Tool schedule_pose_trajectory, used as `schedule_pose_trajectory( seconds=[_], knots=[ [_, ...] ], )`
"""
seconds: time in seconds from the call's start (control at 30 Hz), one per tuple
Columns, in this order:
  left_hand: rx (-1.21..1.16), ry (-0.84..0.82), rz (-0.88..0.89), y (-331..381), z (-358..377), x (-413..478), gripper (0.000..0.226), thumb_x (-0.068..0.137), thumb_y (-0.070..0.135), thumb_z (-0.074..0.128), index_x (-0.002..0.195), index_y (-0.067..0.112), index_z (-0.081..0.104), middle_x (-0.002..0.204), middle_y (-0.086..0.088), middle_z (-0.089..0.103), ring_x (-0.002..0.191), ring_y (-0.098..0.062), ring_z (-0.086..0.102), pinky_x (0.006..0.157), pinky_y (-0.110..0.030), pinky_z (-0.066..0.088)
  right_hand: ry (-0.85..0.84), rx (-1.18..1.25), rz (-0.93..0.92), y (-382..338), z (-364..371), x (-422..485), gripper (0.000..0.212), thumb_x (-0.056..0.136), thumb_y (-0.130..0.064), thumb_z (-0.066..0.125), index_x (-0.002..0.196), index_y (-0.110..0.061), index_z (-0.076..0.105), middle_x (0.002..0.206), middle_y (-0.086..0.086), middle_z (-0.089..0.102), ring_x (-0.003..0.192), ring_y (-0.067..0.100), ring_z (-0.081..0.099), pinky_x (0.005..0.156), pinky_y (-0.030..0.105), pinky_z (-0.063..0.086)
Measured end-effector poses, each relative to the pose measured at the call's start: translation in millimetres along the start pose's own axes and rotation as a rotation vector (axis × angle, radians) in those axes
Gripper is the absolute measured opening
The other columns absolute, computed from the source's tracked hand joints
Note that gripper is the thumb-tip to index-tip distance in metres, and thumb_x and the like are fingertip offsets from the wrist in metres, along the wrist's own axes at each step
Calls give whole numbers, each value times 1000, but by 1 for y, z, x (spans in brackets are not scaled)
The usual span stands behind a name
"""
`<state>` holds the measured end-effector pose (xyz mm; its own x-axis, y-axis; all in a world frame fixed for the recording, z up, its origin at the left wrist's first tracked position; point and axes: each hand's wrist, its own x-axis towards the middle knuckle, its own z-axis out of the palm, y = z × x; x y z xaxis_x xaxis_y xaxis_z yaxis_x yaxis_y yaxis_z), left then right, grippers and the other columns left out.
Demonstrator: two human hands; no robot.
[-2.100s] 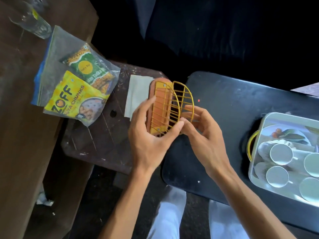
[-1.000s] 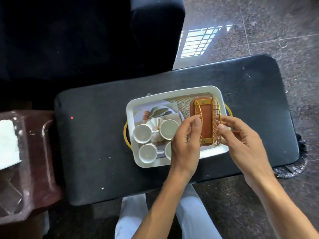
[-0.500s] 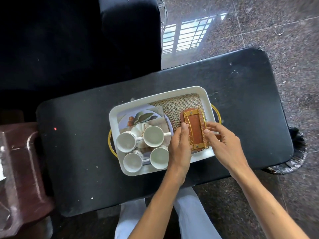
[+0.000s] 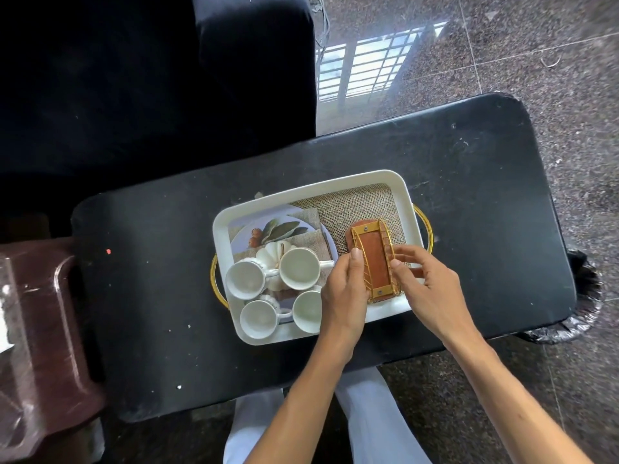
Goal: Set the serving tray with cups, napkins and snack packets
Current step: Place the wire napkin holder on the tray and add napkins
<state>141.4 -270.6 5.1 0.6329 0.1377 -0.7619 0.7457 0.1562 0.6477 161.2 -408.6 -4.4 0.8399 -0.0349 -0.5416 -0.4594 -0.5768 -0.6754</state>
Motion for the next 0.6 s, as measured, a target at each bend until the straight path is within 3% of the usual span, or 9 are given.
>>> schedule_pose_trajectory(
  seconds=[0.1, 0.2, 0.3, 0.43, 0.6],
  knots=[
    [3, -9, -27, 2, -3, 2, 37, 105, 54, 39, 81, 54, 67, 86, 26, 74, 85, 8, 69, 92, -40, 62, 3, -36, -13, 0, 0, 0, 25, 99, -35, 56, 123, -29, 61, 112, -16, 66, 98, -6, 61, 74, 14, 47],
    [-2, -36, -43, 6, -7, 2, 33, 106, 51, 38, 104, 38, 69, 104, 14, 73, 102, -4, 70, 87, -34, 62, -2, -101, -40, 0, 0, -1, 27, 99, -35, 56, 125, -28, 60, 116, -14, 66, 98, -5, 61, 74, 10, 44],
    [-13, -35, -33, 10, -15, 1, 44, 107, 49, 37, 125, 21, 65, 118, -1, 71, 114, -14, 68, 92, -36, 61, 13, -158, -55, -2, 0, -4, 31, 98, -37, 59, 127, -28, 59, 120, -13, 65, 101, -2, 61, 74, 9, 40],
    [-90, -7, -10, 20, -33, -5, 39, 108, 45, 37, 122, 20, 65, 109, 5, 70, 109, -11, 69, 93, -33, 60, 70, -187, -78, -12, 1, -10, 35, 95, -37, 62, 128, -28, 57, 126, -8, 61, 108, 8, 59, 73, 10, 41],
    [-228, 31, 33, 31, -69, -16, 45, 108, 45, 37, 128, 15, 64, 123, -8, 73, 114, -18, 71, 96, -33, 59, 111, -136, -175, -46, 12, -20, 37, 94, -31, 65, 130, -26, 56, 125, -11, 58, 110, 3, 57, 79, 11, 45]
  ],
)
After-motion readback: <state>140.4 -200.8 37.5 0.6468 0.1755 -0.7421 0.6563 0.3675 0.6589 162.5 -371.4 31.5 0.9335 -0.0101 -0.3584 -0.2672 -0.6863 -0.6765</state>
